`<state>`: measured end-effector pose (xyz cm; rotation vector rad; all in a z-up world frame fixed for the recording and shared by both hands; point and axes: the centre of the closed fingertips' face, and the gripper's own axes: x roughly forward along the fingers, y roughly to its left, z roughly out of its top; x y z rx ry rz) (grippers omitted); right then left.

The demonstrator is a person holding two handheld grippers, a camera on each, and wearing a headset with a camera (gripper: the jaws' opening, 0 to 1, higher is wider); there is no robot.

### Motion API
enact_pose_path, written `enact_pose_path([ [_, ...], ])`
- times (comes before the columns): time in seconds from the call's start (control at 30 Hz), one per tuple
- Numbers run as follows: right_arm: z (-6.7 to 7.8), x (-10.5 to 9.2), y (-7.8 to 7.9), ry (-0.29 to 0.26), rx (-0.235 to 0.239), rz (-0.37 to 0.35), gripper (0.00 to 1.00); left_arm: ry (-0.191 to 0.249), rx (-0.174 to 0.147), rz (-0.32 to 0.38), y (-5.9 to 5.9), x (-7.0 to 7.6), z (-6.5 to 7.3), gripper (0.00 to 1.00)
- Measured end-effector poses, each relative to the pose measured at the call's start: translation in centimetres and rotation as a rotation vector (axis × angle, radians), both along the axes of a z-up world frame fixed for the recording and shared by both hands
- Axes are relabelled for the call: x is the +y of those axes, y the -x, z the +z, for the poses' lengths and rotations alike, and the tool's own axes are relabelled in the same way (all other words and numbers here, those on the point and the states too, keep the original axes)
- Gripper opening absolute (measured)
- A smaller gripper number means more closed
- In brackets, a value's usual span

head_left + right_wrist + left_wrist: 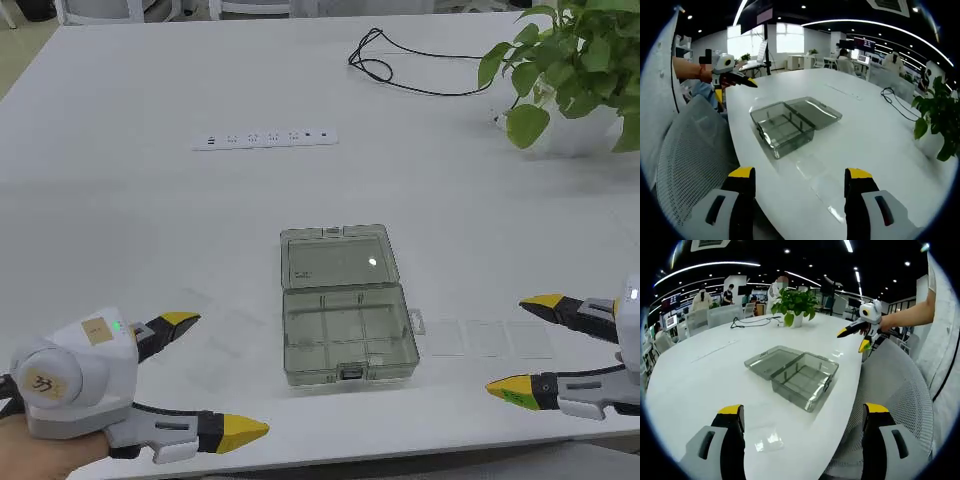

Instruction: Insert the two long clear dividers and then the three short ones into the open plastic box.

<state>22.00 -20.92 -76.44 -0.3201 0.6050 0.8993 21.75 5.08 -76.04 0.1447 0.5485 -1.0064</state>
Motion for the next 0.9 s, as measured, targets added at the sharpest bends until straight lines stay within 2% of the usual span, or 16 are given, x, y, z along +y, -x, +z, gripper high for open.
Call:
enact_pose_path([
  [0.9, 0.1, 0.37, -0.04, 0.005, -0.001, 0.013, 0.73, -0.003, 0.003, -0.001, -0.17, 0.24, -0.38, 1.0],
])
